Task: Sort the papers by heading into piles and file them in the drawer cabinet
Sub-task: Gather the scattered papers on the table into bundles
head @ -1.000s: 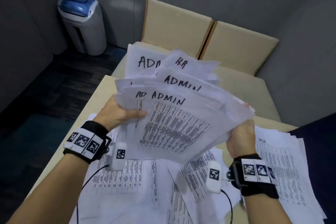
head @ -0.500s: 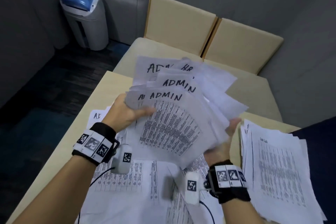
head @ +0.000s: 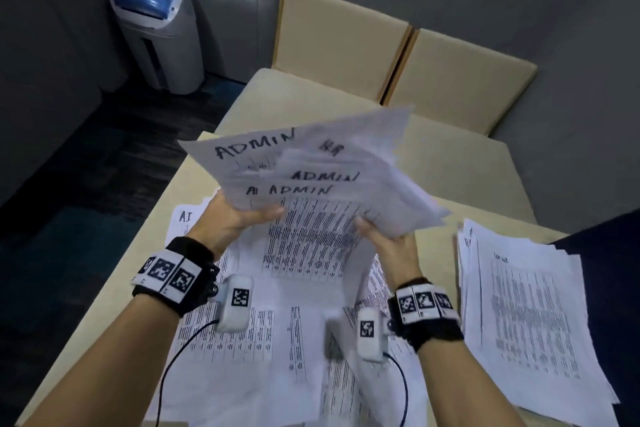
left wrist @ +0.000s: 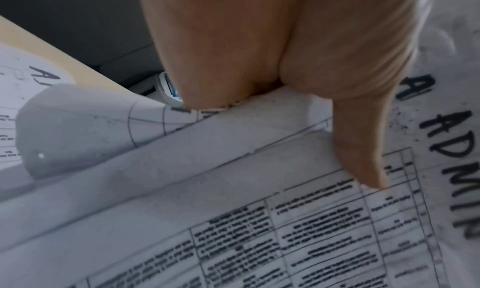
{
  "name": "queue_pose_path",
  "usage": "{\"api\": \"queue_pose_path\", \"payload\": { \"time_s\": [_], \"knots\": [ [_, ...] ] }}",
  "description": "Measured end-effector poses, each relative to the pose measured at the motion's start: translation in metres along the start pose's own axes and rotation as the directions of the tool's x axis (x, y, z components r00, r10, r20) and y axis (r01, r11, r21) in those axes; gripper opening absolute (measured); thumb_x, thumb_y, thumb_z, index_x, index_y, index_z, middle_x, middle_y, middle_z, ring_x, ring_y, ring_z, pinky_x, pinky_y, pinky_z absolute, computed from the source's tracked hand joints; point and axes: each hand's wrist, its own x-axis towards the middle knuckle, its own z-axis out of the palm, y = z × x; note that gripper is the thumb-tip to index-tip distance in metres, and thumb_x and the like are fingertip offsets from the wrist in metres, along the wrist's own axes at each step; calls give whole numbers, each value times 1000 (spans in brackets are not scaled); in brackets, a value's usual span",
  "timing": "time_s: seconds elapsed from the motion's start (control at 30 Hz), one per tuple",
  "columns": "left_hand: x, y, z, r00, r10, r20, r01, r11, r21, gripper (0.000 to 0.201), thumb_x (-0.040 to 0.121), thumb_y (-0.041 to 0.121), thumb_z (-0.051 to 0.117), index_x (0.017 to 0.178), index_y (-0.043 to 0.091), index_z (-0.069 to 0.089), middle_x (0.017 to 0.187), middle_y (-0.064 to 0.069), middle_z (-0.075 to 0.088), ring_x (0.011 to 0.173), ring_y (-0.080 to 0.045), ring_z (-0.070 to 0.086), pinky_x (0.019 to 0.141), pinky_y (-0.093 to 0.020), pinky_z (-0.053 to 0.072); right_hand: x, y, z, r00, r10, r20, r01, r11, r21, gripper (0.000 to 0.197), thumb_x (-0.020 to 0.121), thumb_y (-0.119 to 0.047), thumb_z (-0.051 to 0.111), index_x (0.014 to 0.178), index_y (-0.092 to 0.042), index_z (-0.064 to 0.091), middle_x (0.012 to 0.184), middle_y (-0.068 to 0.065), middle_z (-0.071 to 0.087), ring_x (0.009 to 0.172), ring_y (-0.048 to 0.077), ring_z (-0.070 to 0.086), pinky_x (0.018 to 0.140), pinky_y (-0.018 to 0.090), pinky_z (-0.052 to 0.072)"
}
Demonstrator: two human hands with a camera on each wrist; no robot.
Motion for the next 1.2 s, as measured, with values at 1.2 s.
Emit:
{"api": "queue_pose_path", "payload": {
  "time_s": [1.2],
  "knots": [
    [31,113,39,705,677,212,-625,450,638,62,89,40,70,144,23,47,128,2,52,111,-10,54,94,-35,50,7,-3,6,997,-49,57,39,985,167,35,80,-2,72,114,-8,64,100,0,75,100,18,69,81,25,56]
  ]
}}
